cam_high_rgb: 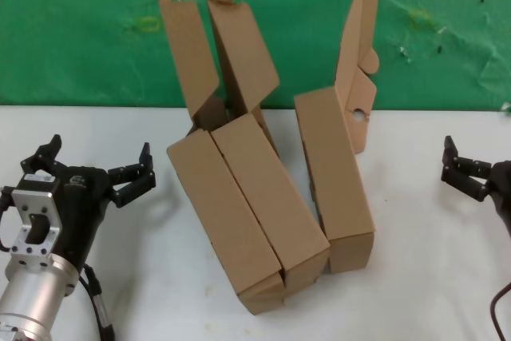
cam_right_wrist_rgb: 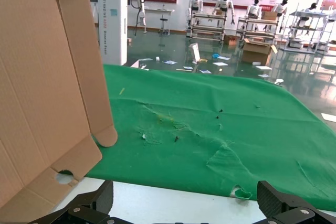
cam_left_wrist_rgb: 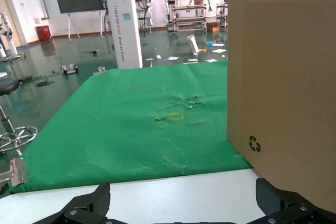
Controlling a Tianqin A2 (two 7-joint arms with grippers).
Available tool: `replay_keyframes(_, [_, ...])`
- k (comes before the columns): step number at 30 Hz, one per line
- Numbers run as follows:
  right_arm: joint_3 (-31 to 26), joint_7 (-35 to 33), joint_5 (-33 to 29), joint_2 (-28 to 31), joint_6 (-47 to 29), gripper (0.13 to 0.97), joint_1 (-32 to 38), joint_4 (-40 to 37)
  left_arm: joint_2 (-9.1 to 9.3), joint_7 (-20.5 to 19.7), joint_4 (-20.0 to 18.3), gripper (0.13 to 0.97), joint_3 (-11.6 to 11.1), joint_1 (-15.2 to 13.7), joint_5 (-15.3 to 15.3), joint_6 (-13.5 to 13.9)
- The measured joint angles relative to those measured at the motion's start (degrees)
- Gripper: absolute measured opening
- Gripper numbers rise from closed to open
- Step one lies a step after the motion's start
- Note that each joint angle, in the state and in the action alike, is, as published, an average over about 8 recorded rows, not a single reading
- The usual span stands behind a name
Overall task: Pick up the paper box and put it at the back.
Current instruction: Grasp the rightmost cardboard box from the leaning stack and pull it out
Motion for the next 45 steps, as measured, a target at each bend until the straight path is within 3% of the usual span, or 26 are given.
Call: replay_keyframes(45, [0.0, 0.0, 0.0, 0.0, 0.0, 0.965, 0.0, 0.0, 0.0, 0.0, 0.0, 0.966, 0.0, 0.0, 0.0, 0.0])
